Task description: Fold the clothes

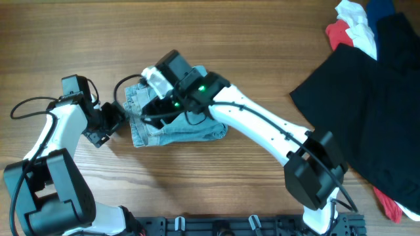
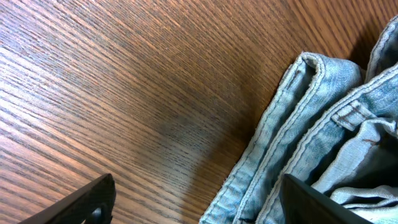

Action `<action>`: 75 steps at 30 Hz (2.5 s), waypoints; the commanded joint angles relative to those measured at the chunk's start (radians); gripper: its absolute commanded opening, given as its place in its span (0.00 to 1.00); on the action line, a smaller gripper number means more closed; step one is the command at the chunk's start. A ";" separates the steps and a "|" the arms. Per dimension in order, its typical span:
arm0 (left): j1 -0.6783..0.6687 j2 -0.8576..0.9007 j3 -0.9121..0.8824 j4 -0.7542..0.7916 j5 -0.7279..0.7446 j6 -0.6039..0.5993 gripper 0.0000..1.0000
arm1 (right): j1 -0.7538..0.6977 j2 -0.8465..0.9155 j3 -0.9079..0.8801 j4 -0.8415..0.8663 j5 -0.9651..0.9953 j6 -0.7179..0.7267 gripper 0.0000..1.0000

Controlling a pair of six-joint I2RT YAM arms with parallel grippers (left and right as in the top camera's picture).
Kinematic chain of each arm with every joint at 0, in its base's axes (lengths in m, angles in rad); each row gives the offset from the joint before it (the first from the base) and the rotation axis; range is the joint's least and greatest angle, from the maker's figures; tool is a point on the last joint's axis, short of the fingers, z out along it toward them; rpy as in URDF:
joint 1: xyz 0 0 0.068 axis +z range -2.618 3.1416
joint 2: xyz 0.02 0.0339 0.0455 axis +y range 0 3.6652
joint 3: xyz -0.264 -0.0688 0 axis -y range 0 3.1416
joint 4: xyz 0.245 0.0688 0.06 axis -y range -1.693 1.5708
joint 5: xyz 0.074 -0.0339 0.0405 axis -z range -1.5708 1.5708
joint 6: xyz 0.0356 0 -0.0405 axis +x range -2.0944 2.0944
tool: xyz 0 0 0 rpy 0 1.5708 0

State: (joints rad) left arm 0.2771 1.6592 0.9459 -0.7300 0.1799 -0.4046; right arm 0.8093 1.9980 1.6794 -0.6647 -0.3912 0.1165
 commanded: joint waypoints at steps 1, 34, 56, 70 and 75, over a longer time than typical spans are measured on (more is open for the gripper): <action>0.002 0.004 0.008 -0.001 0.069 0.010 0.87 | -0.069 -0.027 0.023 -0.081 0.104 0.032 0.86; -0.125 0.094 0.027 0.116 0.340 0.019 0.95 | -0.274 -0.136 0.022 -0.296 0.458 0.223 0.88; -0.125 0.121 0.027 0.200 0.486 0.008 0.64 | -0.274 -0.136 0.022 -0.305 0.457 0.224 0.88; -0.125 0.121 0.027 0.244 0.614 0.008 0.70 | -0.274 -0.136 0.022 -0.301 0.443 0.224 0.88; -0.124 0.119 0.027 0.244 0.618 0.008 0.68 | -0.274 -0.136 0.022 -0.298 0.443 0.224 0.88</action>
State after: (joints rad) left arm 0.1589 1.7687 0.9688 -0.4885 0.7464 -0.4015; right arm 0.5312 1.8755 1.6840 -0.9649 0.0677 0.3218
